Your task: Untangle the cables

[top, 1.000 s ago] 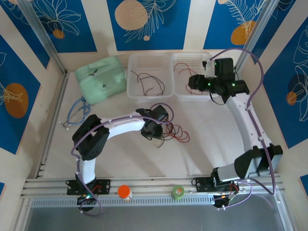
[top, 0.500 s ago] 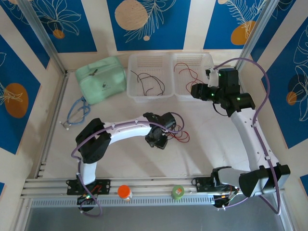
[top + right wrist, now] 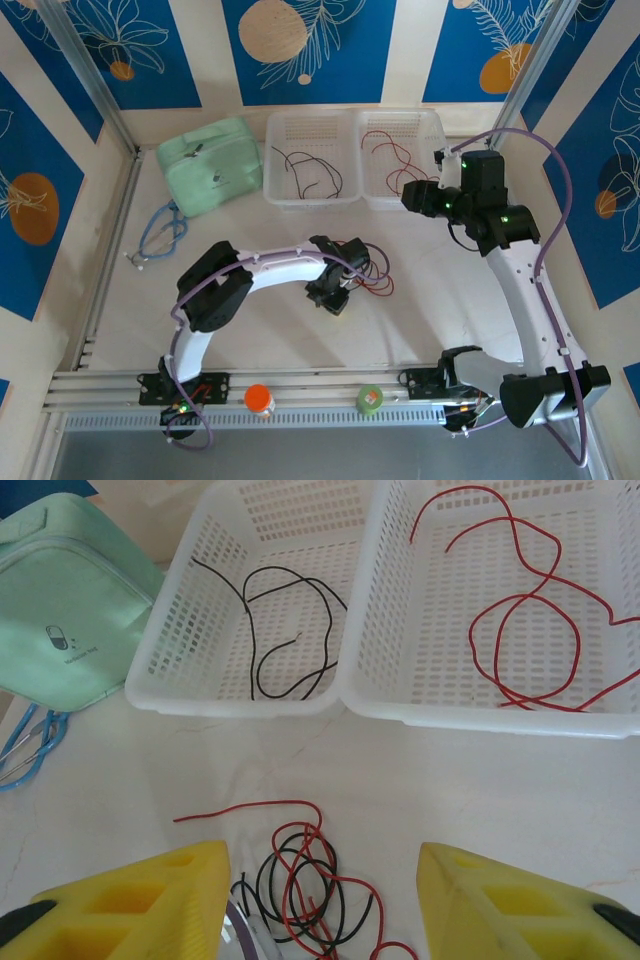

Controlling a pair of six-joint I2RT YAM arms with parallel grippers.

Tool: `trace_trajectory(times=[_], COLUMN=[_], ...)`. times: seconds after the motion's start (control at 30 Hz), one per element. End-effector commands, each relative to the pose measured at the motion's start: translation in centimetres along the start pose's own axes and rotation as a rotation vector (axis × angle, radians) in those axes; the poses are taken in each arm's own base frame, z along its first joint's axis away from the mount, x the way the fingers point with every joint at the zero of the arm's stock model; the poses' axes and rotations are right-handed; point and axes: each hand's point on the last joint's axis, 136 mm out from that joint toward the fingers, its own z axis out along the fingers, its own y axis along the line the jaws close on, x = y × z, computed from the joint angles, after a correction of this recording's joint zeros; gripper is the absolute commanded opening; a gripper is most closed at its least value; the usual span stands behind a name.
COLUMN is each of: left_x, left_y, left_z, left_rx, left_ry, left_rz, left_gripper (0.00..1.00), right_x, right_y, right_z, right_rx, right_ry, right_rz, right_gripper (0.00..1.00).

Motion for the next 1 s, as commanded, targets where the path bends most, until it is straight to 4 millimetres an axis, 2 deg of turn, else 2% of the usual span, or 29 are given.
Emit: trace_trajectory(times=[0.0, 0.1, 0.2, 0.3, 0.37, 0.5, 0.63, 0.87, 0.97], left_x=[-0.2, 0.1, 0.1, -0.1, -0.4, -0.9, -1.7, -2.7, -2.7], left_y=[-0.5, -0.5, -0.6, -0.6, -0.5, -0.4, -0.5, -2.6, -2.8], left_z=[0.9, 1.7, 2.1, 1.8, 1.3, -0.6, -4.7, -16.9, -21.2], left_rx=[0.020, 0.011, -0.002, -0.021, -0.042, -0.067, -0.056, 0.082, 0.105], left_ry=[0.020, 0.037, 0.033, 0.006, -0.023, -0.098, -0.199, -0.423, -0.508], left_rz=[0.046, 0.065, 0.085, 0.108, 0.123, 0.128, 0.104, 0.107, 0.115], left_gripper=[0.39, 0.33, 0.23, 0.11, 0.00, 0.00, 0.00, 0.00, 0.00], right_x=[0.8, 0.9, 1.0, 1.1, 1.3, 2.1, 3.7, 7.5, 9.1], right_y=[-0.2, -0.3, -0.3, -0.4, -0.4, -0.4, -0.2, 0.2, 0.7], right_z=[-0.2, -0.1, -0.2, -0.4, -0.5, -0.9, -1.5, -2.0, -1.8], right_rx=[0.012, 0.012, 0.016, 0.018, 0.018, 0.011, -0.004, -0.064, -0.110], right_ry=[0.016, 0.017, 0.016, 0.014, 0.012, 0.018, 0.034, 0.068, 0.078], right_rz=[0.014, 0.013, 0.014, 0.015, 0.017, 0.027, 0.041, 0.083, 0.073], right_gripper=[0.52, 0.53, 0.52, 0.52, 0.53, 0.52, 0.52, 0.52, 0.53])
